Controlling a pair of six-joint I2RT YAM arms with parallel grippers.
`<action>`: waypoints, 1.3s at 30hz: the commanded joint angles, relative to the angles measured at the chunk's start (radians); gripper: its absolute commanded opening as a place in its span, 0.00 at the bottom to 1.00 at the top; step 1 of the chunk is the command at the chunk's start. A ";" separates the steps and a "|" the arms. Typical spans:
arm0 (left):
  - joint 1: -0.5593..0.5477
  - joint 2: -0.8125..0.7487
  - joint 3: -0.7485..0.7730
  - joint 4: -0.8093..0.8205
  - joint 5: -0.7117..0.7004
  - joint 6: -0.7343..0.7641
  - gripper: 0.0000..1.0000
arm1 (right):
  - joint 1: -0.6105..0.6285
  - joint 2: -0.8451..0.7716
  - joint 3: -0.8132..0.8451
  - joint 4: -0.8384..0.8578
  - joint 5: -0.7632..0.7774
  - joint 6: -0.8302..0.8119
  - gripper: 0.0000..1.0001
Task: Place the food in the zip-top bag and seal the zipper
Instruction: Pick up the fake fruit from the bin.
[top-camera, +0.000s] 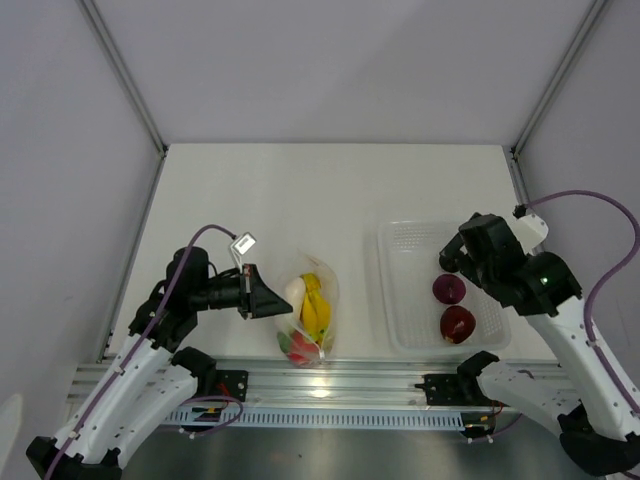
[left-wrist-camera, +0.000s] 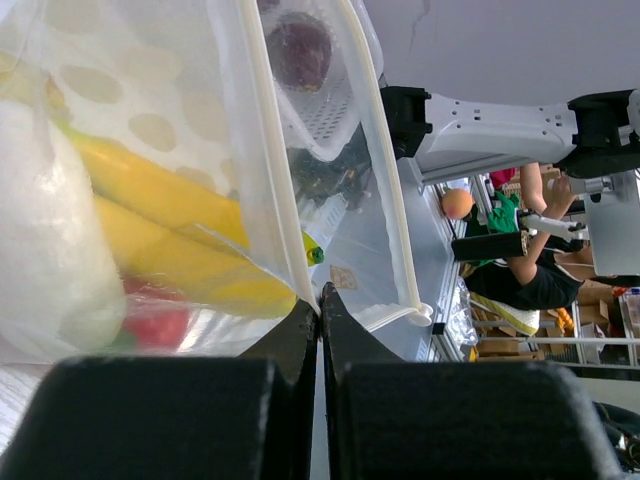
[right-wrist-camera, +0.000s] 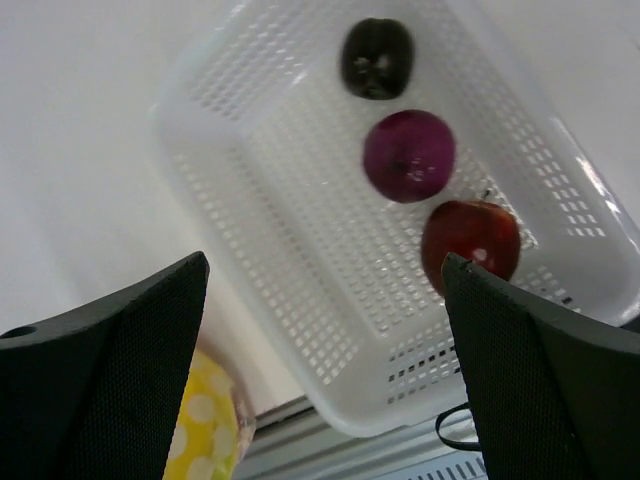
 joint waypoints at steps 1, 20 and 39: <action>0.000 -0.008 0.019 0.057 0.027 -0.005 0.01 | -0.126 0.056 -0.073 -0.035 -0.031 0.044 0.99; 0.011 -0.002 0.001 0.082 0.086 0.007 0.01 | -0.346 0.074 -0.412 -0.030 -0.173 0.299 0.99; 0.027 0.004 0.007 0.068 0.096 0.007 0.01 | -0.346 0.062 -0.578 0.096 -0.249 0.312 0.90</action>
